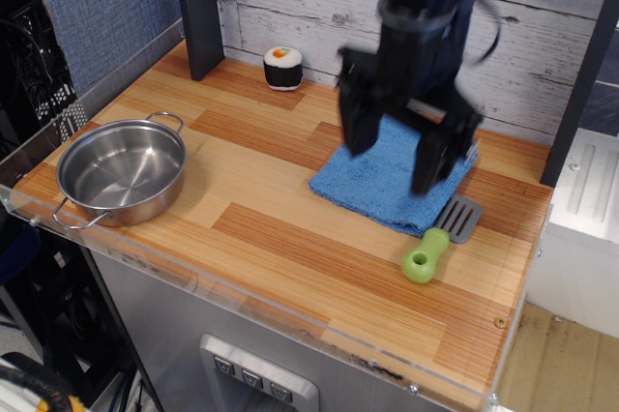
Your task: Move the spatula to the left of the cloth.
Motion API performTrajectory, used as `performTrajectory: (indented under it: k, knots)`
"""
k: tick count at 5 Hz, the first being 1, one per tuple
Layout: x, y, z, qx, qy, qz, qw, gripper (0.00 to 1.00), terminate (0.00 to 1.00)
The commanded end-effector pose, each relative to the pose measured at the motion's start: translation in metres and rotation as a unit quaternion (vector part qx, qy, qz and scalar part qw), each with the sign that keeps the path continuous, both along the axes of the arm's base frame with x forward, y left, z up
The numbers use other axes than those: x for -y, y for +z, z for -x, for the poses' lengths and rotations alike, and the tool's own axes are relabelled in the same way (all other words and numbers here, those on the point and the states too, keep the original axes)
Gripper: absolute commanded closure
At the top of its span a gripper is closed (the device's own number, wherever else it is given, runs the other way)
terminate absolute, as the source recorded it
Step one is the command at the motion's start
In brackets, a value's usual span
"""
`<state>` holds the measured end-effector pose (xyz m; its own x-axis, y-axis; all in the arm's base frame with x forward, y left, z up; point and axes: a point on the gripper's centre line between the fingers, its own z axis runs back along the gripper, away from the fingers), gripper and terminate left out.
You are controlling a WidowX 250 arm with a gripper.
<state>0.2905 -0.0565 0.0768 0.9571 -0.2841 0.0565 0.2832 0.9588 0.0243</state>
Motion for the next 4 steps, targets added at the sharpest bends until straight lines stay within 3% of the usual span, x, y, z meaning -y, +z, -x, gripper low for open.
performTrajectory:
  k: [1, 2, 3, 4]
  knots:
    - [0.004, -0.036, 0.019, -0.009, -0.031, -0.014, 0.9994, 0.00, 0.00]
    - [0.007, -0.046, 0.013, -0.015, -0.019, 0.005, 0.9997, 0.00, 0.00]
    - [0.016, -0.042, 0.005, -0.003, 0.008, 0.030, 0.9995, 0.00, 0.00]
    - [0.033, -0.019, -0.003, 0.021, 0.019, 0.058, 0.9979, 0.00, 0.00]
